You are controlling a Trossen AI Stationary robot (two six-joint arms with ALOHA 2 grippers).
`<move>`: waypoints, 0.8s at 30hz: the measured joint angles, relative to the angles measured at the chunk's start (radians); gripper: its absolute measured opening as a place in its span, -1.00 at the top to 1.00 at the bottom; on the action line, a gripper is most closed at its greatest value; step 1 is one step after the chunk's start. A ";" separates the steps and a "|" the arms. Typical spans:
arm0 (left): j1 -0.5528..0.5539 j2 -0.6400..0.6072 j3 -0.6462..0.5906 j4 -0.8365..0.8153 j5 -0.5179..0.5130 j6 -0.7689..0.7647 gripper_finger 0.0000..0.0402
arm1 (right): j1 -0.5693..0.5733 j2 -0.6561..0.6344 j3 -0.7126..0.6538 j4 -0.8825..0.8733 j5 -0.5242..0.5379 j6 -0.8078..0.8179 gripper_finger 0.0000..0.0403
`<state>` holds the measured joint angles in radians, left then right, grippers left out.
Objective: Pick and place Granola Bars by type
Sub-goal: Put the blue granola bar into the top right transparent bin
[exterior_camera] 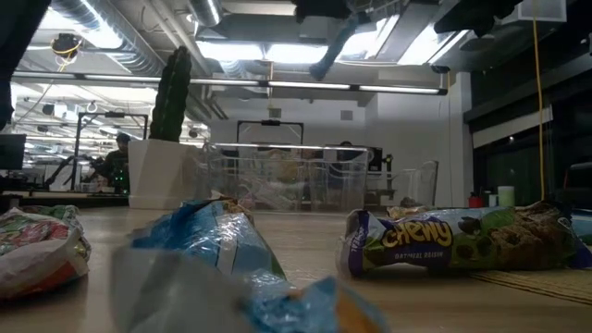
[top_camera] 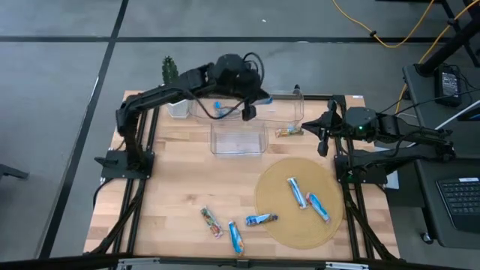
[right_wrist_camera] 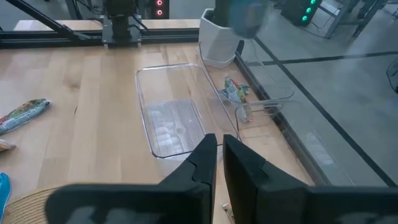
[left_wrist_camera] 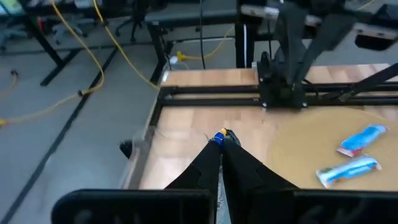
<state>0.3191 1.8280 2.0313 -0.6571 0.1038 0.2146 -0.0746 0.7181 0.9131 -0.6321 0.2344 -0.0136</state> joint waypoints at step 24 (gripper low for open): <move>0.155 0.411 0.315 -0.081 0.110 0.092 0.99 | 0.000 0.049 0.000 0.006 0.001 -0.043 0.84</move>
<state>0.4739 2.2389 2.3459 -0.7383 0.2140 0.3061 -0.0746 0.7668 0.9127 -0.6258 0.2352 -0.0571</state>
